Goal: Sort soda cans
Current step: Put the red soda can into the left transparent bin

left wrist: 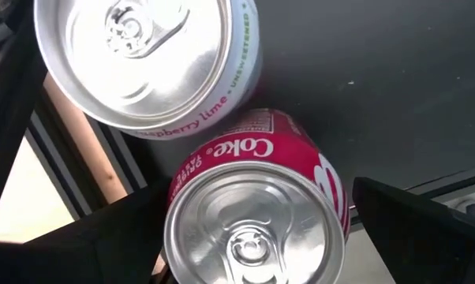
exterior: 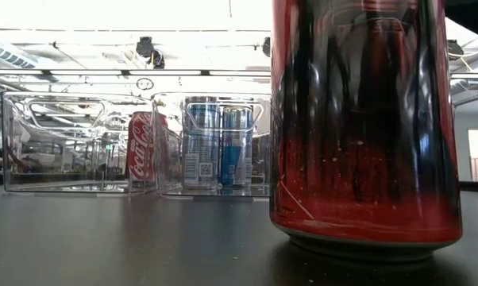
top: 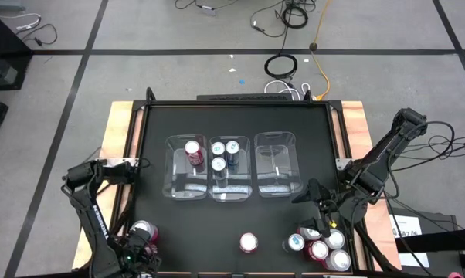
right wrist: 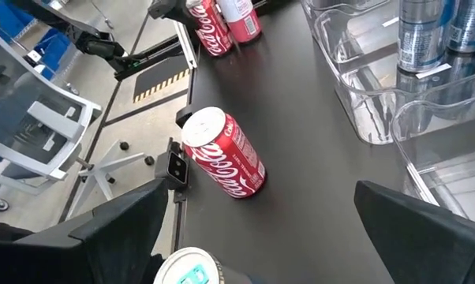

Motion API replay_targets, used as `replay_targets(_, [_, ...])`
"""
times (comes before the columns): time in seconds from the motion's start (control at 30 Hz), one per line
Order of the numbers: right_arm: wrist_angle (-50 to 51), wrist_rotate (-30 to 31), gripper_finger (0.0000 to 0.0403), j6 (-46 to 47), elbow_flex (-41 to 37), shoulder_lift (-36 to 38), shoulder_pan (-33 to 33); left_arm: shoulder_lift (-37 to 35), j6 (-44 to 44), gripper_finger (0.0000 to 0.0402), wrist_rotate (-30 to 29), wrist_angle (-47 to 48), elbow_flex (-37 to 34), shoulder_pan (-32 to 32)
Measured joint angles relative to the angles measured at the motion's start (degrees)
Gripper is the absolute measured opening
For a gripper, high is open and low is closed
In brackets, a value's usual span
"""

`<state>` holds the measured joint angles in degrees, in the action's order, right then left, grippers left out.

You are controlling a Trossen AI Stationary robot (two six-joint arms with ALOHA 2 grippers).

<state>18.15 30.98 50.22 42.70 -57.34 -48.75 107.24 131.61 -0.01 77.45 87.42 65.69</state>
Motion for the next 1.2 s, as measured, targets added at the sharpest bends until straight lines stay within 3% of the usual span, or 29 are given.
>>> replay_targets(0.67, [-0.13,-1.33,0.0400,0.01,0.00,0.01,0.02,3.96,-0.38,0.0394,-0.74,-4.81,-0.02,0.09])
replay_targets(1.0, [-0.11,-1.33,0.0400,-0.33,0.00,0.00,0.00,4.57,0.02,0.0312,-0.42,-5.55,-0.04,-0.37])
replay_targets(1.2, [-0.11,-1.33,0.0400,-0.10,0.00,0.00,0.02,4.55,0.05,0.0312,-0.40,-5.68,-0.04,-0.48])
